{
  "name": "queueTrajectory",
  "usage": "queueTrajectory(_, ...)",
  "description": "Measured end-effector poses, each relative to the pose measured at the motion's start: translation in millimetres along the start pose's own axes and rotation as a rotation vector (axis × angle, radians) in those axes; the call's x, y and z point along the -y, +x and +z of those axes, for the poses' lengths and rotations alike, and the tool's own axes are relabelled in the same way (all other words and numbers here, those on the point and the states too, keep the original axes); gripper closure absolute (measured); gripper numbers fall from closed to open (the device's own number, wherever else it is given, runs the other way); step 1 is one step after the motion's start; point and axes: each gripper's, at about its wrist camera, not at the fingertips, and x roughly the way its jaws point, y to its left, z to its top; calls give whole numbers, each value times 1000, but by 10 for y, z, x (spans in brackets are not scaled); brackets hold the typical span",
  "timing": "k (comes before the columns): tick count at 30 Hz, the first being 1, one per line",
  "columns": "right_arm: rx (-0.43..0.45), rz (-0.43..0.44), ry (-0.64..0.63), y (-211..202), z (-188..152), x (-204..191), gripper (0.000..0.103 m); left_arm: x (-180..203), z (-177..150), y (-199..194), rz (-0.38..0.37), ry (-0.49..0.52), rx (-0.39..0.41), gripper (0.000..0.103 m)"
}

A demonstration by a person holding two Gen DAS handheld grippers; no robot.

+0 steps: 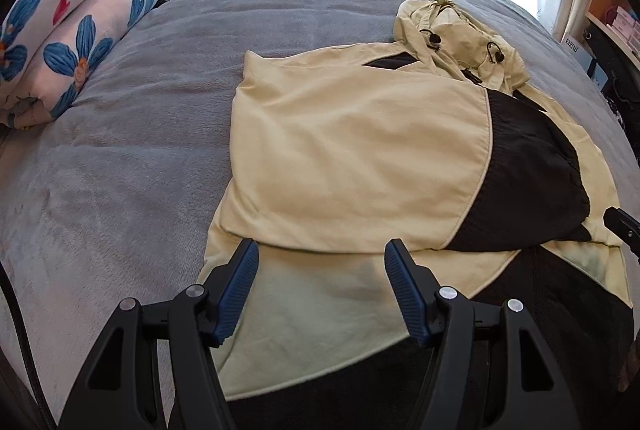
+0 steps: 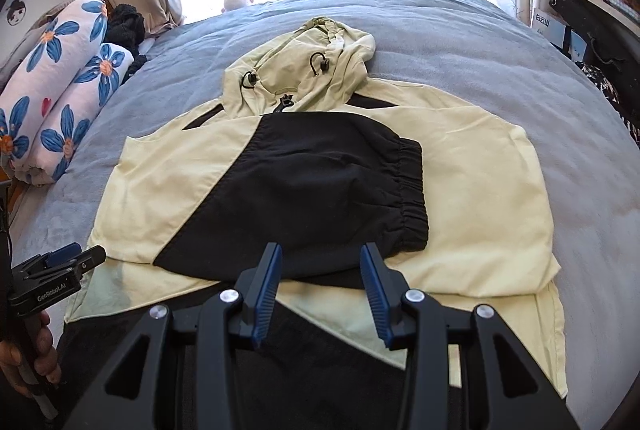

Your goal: Fold large clothes

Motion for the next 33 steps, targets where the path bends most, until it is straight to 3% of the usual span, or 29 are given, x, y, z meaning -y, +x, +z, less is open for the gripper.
queueTrajectory(20, 93, 30, -34, -1060, -463, -179, 62, 44, -582, -1114, -8, 58, 82, 37)
queueTrajectory(25, 113, 26, -57, -1348, -653, -196, 61, 21, -779, -1412, -2, 66, 110, 29)
queueTrajectory(33, 114, -7, -68, -1679, -1031, -51, 52, -161, -1104, -1698, -12, 71, 110, 27)
